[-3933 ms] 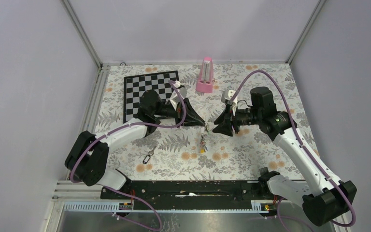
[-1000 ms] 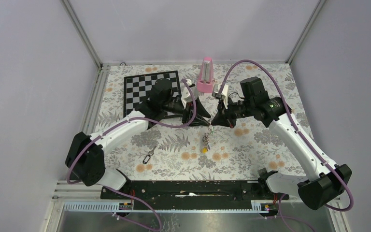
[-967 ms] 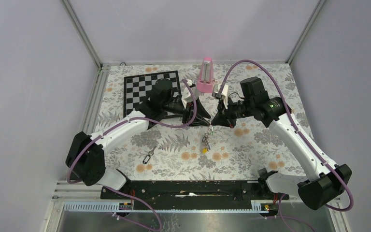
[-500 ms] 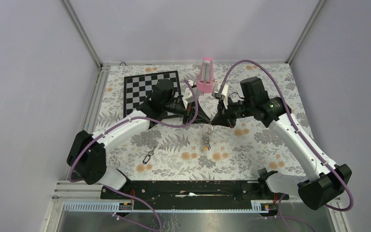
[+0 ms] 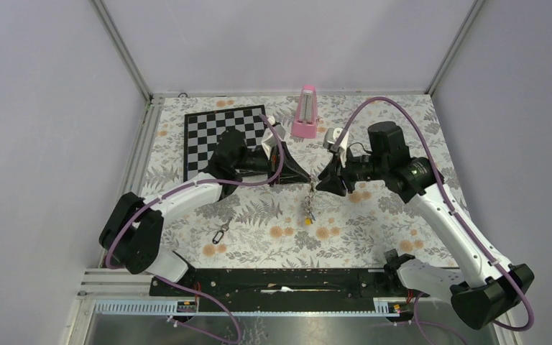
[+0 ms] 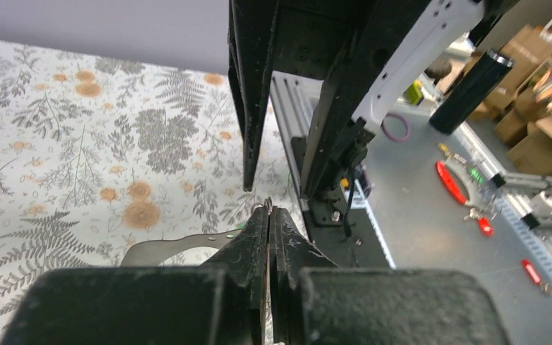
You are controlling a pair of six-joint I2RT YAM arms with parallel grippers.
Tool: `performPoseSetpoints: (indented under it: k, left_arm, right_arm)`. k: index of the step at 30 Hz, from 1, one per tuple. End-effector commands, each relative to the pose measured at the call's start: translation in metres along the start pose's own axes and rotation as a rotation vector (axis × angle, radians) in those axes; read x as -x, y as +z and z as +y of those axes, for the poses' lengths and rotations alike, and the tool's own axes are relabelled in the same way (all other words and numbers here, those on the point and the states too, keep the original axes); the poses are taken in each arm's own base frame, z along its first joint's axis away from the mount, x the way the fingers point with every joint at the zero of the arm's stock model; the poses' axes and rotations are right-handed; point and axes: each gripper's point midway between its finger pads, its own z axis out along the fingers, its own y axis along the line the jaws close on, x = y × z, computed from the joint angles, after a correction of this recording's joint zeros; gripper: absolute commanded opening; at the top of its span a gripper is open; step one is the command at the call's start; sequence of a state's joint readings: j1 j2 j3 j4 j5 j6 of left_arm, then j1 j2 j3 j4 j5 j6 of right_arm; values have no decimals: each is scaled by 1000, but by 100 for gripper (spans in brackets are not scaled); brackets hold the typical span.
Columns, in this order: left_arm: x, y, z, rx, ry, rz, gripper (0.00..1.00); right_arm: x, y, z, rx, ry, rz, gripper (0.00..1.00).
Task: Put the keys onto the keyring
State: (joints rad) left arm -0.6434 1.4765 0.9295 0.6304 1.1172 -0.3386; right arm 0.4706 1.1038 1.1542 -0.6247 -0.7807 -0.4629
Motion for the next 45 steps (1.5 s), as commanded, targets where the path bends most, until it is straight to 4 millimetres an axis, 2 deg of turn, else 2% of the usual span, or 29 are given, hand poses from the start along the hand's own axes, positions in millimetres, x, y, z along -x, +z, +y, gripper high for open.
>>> performPoseSetpoints:
  k: [1,14,26,30,38,42,45]
  left_arm:
    - [47,-4,-27,-75,77,-170,0]
    - [39,-7,-32,-79,49,-218,0]
    - [39,-7,-30,-78,41,-225,0]
    - [38,-6,-30,-76,40,-225,0]
    - [38,-6,-28,-74,39,-227,0]
    - [37,-6,-28,-77,58,-219,0]
    - [34,-4,-21,-60,97,-177,13]
  right_arm:
    - [22,-7,1,2,-41,-87,45]
    - [40,-11,14,85,-74,-135,49]
    - [40,1,17,172,-15,-157,46]
    - [40,3,17,182,-12,-165,40]
    - [32,3,18,177,-15,-151,1]
    - [31,-1,12,120,-37,-120,0]
    - [29,-3,5,77,-35,-80,0]
